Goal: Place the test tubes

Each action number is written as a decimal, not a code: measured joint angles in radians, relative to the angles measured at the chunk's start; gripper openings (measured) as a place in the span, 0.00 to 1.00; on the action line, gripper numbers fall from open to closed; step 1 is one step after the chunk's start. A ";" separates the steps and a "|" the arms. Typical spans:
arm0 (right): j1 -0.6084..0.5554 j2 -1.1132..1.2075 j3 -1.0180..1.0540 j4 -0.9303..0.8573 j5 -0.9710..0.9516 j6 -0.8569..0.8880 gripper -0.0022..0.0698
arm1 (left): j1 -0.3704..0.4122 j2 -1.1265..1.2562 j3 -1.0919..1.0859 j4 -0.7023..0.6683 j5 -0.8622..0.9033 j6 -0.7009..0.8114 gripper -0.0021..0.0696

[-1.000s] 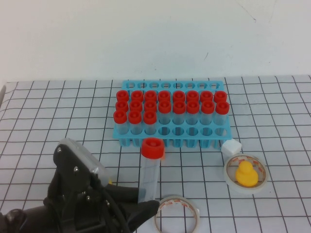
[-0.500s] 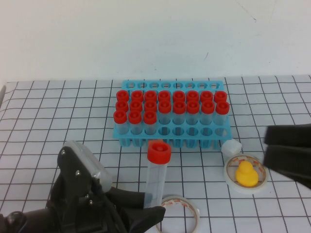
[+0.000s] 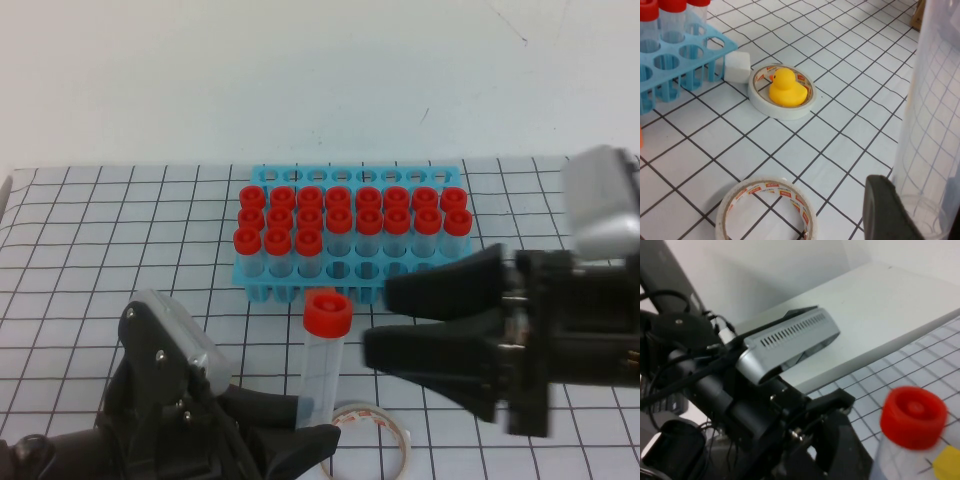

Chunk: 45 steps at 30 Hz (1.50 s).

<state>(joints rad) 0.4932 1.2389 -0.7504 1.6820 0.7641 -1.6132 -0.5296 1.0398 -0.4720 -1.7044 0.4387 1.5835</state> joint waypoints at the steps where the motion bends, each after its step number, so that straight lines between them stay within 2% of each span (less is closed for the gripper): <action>1: 0.015 0.024 -0.018 0.000 -0.002 0.000 0.71 | 0.000 0.000 0.000 0.000 0.000 0.000 0.32; 12: 0.055 0.220 -0.157 0.001 0.040 -0.002 0.69 | 0.000 0.000 -0.004 0.000 0.002 0.000 0.32; 21: 0.055 0.242 -0.161 0.001 0.080 0.000 0.42 | 0.000 0.000 -0.006 0.000 0.002 0.000 0.32; 29: 0.055 0.242 -0.161 0.001 0.084 -0.002 0.42 | 0.000 0.000 -0.006 0.000 0.002 0.005 0.32; 39: 0.055 0.242 -0.161 0.001 0.085 -0.042 0.42 | 0.000 0.000 -0.006 -0.008 0.002 0.120 0.33; 45: 0.055 0.242 -0.163 0.001 0.078 -0.084 0.42 | 0.000 -0.010 -0.006 -0.002 0.012 0.163 0.49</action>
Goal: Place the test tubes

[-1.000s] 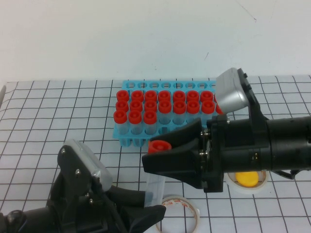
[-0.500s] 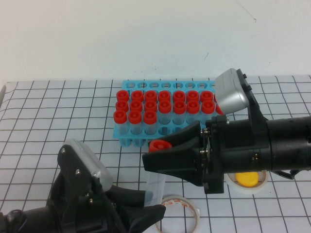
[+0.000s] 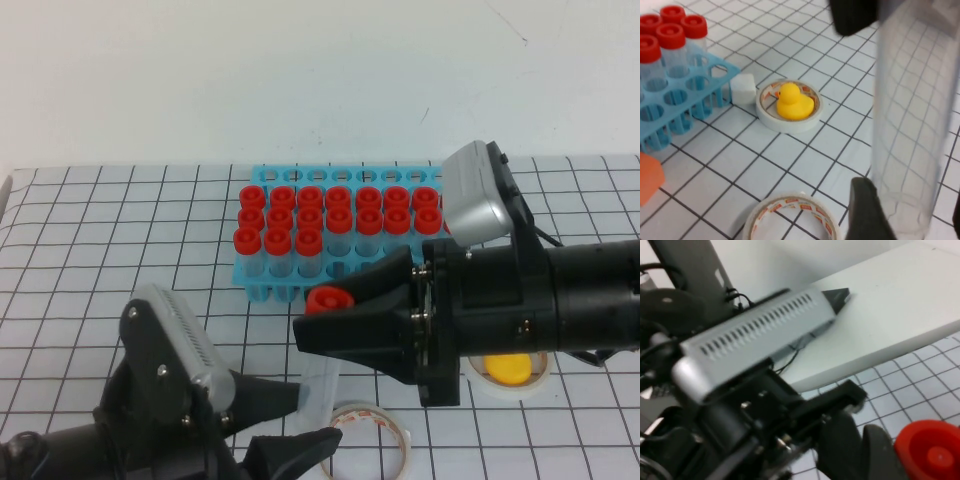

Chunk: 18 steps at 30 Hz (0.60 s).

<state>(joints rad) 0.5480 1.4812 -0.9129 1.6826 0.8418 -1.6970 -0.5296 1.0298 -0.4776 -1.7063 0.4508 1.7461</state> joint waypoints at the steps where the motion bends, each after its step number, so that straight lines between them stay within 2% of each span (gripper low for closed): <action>1: 0.000 0.000 0.000 0.000 -0.007 -0.002 0.42 | 0.000 -0.006 0.000 0.000 0.000 0.002 0.50; 9: 0.000 -0.069 0.000 0.002 -0.218 -0.044 0.42 | 0.000 -0.124 0.000 0.003 -0.086 0.005 0.53; 12: 0.000 -0.117 0.000 0.006 -0.283 -0.058 0.42 | 0.000 -0.204 0.000 0.060 -0.160 0.004 0.51; 14: 0.000 -0.149 0.000 0.008 -0.321 -0.065 0.42 | 0.000 -0.271 0.000 0.107 -0.205 -0.022 0.45; 18: 0.000 -0.198 0.000 0.014 -0.352 -0.065 0.42 | 0.000 -0.405 0.000 0.209 -0.258 -0.081 0.16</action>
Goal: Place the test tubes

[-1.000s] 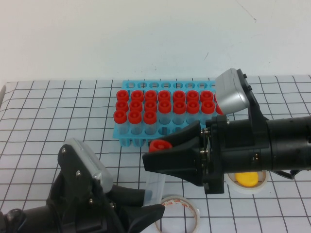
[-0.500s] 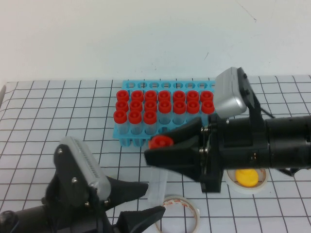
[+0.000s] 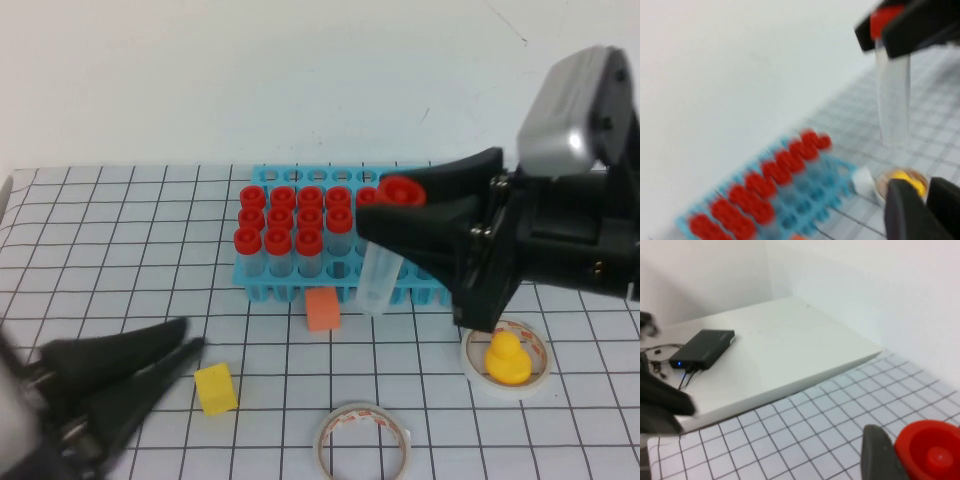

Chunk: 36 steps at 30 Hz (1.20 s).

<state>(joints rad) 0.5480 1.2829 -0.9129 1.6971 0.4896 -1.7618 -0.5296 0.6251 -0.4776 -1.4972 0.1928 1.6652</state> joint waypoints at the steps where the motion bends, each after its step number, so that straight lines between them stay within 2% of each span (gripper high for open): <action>1: 0.000 -0.008 0.000 0.000 -0.003 -0.001 0.42 | 0.000 -0.035 0.002 0.021 -0.009 -0.009 0.11; 4: 0.000 -0.023 0.000 0.002 -0.007 -0.002 0.42 | 0.000 -0.126 0.040 0.047 -0.043 -0.050 0.05; 7: 0.000 -0.024 0.000 0.002 -0.007 0.008 0.42 | 0.000 -0.212 0.128 0.052 -0.099 -0.137 0.04; 10: 0.000 -0.024 0.000 0.002 -0.001 0.027 0.42 | 0.000 -0.311 0.216 0.052 -0.118 -0.203 0.03; 16: 0.000 -0.026 0.041 -0.002 0.053 0.071 0.42 | 0.000 -0.518 0.308 0.054 -0.084 -0.243 0.03; 20: 0.000 -0.032 0.093 -0.008 0.075 0.092 0.42 | 0.000 -0.621 0.342 0.054 -0.150 -0.258 0.03; 27: 0.000 -0.034 0.116 -0.030 0.062 0.097 0.42 | 0.000 -0.639 0.362 0.054 -0.201 -0.260 0.03; 36: 0.000 -0.036 0.116 -0.004 -0.014 -0.019 0.42 | 0.000 -0.639 0.365 0.021 -0.201 -0.260 0.03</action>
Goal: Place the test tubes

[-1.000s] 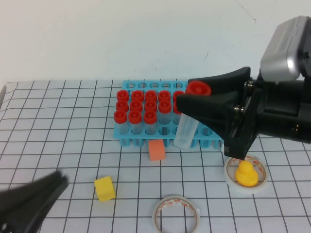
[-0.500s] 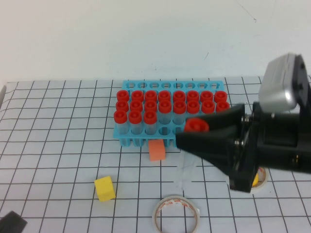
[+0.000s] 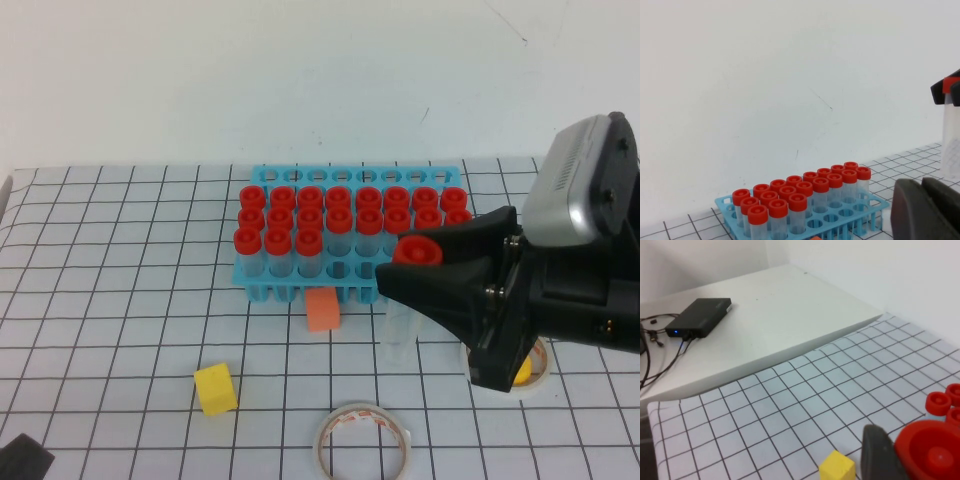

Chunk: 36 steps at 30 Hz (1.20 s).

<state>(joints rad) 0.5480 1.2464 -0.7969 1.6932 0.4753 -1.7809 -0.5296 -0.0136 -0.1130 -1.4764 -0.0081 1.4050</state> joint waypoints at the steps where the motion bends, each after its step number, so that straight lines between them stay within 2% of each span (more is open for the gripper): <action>1: 0.000 0.000 0.000 0.004 -0.001 -0.010 0.42 | 0.000 0.000 0.000 -0.003 0.000 0.000 0.03; 15: 0.000 0.000 0.000 0.004 -0.015 -0.071 0.42 | 0.000 0.000 0.000 -0.015 0.000 0.000 0.03; 17: 0.000 0.000 -0.002 -0.066 -0.037 -0.051 0.42 | 0.000 0.000 0.000 -0.015 0.000 0.000 0.03; 19: 0.000 0.000 -0.009 -0.187 -0.072 0.051 0.42 | 0.000 0.000 0.000 -0.015 0.000 0.000 0.03; 20: 0.000 0.002 -0.018 -0.265 -0.102 0.155 0.42 | 0.000 0.000 0.000 -0.015 0.000 0.000 0.03; 21: 0.004 0.012 -0.037 -0.432 -0.188 0.423 0.42 | 0.000 0.000 0.000 -0.015 0.000 0.000 0.03; 25: 0.036 0.059 -0.039 -0.849 -0.485 1.167 0.42 | 0.000 0.000 0.000 -0.015 0.000 0.000 0.03; 27: 0.055 0.088 -0.039 -1.074 -0.607 1.480 0.42 | 0.000 0.000 0.000 -0.015 0.000 0.000 0.03; 31: 0.072 0.165 -0.039 -1.559 -0.803 1.879 0.42 | 0.000 0.000 0.000 -0.015 0.000 0.000 0.03; 34: 0.076 0.240 -0.039 -1.775 -1.009 2.065 0.42 | 0.000 0.000 0.000 -0.015 0.000 0.000 0.03; 36: 0.078 0.295 -0.039 -1.831 -1.108 2.095 0.42 | 0.000 0.000 0.000 -0.015 0.000 0.000 0.03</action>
<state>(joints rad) 0.6256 1.5418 -0.8362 -0.1374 -0.6324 0.3141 -0.5296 -0.0136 -0.1130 -1.4915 -0.0081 1.4050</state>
